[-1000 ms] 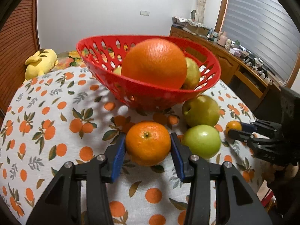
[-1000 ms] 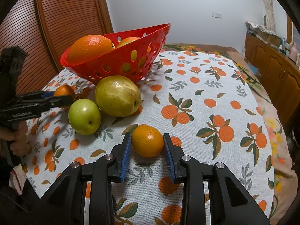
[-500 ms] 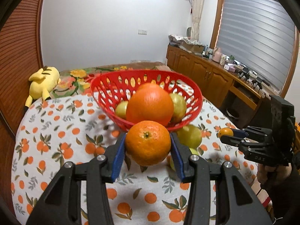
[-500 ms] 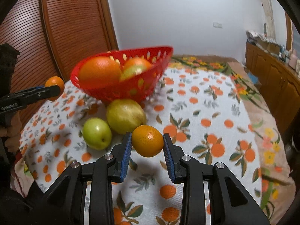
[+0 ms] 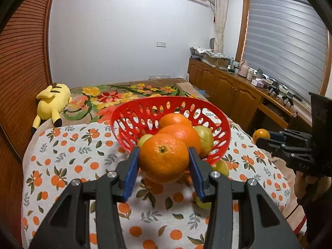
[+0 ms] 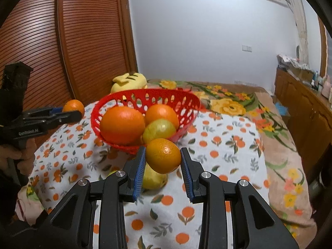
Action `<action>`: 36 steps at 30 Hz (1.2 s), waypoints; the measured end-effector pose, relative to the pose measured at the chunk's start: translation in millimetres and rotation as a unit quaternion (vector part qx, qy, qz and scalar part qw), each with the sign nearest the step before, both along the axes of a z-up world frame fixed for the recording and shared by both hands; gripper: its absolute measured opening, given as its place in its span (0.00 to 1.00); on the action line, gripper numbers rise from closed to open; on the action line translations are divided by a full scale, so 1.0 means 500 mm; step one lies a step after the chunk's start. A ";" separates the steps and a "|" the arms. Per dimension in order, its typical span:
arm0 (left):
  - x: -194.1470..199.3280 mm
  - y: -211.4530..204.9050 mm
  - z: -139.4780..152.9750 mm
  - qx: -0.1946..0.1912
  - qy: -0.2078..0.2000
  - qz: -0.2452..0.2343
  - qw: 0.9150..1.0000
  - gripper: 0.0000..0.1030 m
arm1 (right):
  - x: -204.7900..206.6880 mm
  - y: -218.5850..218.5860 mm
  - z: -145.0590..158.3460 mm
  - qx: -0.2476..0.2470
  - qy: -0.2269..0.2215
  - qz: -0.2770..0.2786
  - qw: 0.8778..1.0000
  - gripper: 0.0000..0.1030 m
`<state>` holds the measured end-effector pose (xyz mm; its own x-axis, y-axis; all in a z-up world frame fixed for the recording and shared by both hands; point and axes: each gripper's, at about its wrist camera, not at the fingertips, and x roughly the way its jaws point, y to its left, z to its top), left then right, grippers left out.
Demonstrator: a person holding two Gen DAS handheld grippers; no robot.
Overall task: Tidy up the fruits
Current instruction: 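Lift both tangerines and carry them over the red basket, then lower both tangerines into the red basket and open both tools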
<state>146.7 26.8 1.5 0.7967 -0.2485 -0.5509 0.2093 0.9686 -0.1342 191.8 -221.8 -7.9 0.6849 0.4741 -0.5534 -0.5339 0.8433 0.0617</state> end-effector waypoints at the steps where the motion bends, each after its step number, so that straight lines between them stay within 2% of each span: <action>1: 0.007 0.003 0.001 0.000 0.000 0.000 1.000 0.43 | 0.005 0.007 0.006 -0.002 -0.003 0.003 1.000 0.31; 7: 0.039 0.014 0.005 -0.001 -0.003 0.004 1.000 0.43 | 0.047 0.041 0.015 -0.011 -0.007 0.016 1.000 0.31; 16: 0.117 0.032 0.002 0.006 0.004 0.008 1.000 0.43 | 0.133 0.084 -0.008 -0.034 0.005 0.027 0.999 0.31; 28: 0.225 0.034 -0.016 0.013 0.021 0.008 1.000 0.43 | 0.219 0.086 -0.043 -0.034 0.029 0.026 0.999 0.32; 30: 0.239 0.034 -0.018 0.013 0.023 0.008 1.000 0.43 | 0.226 0.080 -0.045 -0.023 0.034 0.027 0.999 0.41; 36: 0.275 0.022 -0.026 0.021 0.029 0.003 0.999 0.43 | 0.234 0.072 -0.040 -0.016 0.034 0.029 0.999 0.41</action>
